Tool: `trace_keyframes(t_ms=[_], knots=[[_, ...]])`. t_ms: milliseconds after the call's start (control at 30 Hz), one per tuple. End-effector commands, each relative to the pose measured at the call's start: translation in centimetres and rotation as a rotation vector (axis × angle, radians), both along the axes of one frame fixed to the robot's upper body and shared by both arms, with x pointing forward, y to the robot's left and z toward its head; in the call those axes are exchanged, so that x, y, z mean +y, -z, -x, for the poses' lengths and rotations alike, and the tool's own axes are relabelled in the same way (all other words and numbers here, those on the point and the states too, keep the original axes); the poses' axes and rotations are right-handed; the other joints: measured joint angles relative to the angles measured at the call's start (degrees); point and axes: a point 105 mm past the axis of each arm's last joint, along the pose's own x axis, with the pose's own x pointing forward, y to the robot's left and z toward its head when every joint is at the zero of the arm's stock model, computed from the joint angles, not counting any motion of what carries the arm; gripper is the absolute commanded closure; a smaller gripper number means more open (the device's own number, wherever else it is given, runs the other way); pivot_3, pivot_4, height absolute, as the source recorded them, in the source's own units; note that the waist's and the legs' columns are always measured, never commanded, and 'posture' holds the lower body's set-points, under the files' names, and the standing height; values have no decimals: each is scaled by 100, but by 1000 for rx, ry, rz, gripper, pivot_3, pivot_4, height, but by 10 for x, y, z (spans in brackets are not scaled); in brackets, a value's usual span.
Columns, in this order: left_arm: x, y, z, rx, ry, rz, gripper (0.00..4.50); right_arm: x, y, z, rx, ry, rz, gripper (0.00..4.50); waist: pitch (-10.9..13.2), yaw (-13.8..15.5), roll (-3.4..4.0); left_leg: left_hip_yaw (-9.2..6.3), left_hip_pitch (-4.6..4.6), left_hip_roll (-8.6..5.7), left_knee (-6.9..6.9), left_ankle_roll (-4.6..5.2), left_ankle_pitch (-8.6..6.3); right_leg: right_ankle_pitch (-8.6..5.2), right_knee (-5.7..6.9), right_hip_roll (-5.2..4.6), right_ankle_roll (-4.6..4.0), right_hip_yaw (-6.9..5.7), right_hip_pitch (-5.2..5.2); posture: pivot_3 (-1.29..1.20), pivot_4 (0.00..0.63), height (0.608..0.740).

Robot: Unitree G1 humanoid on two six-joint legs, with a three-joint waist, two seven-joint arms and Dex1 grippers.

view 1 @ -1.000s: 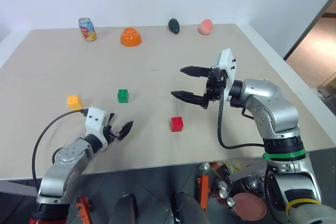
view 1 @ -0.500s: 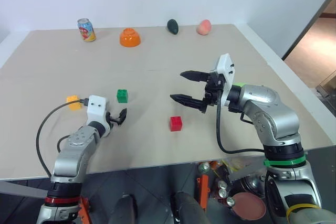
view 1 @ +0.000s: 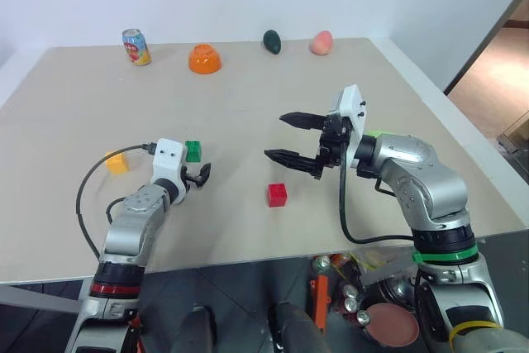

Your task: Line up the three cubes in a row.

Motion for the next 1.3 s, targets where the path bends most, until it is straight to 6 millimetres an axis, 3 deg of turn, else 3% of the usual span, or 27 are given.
trace_keyframes(t_ms=[33,267,600,767,900,1000,1167,1300], knots=[[-6,-11,-7,-32,1,-10,18,2,2,10,-39,-43,51,44,0,1,0,-1,0,-2,0,0,0,0,0,0,1,1,0,0,150,738],[-15,-11,-13,-23,19,-7,18,1,2,5,-47,-14,49,44,0,0,0,-4,-1,-5,4,0,0,3,0,0,4,2,-1,0,150,738],[-11,-7,-15,3,-5,-22,3172,-3,0,-1,-52,24,43,0,0,-1,0,-6,-1,-5,4,0,0,4,0,0,5,2,0,0,150,738],[-16,-18,-17,-73,54,-65,3160,-5,1,-4,-55,34,48,0,0,-1,0,-5,2,-5,5,1,1,8,0,0,5,3,1,0,150,738],[-34,-45,-4,-217,302,-48,3160,-9,0,3,-39,10,60,0,0,1,0,-7,0,-5,5,2,2,10,0,1,2,2,-1,0,150,738],[-45,-59,22,-289,585,-67,3160,-22,5,16,-12,-22,99,0,0,3,0,-6,-8,-6,4,1,2,7,-3,-1,2,3,-3,0,150,738],[-39,-52,66,-202,992,-179,3160,-46,13,22,19,33,141,0,1,1,0,-5,-6,-6,-10,-4,-3,-16,-4,-3,-1,2,-5,0,150,738],[-26,-31,79,-70,1163,-293,3160,-49,12,25,24,69,117,0,1,-5,1,-6,-1,-5,-11,-3,-3,-18,-4,-3,-7,0,-5,0,150,738]])
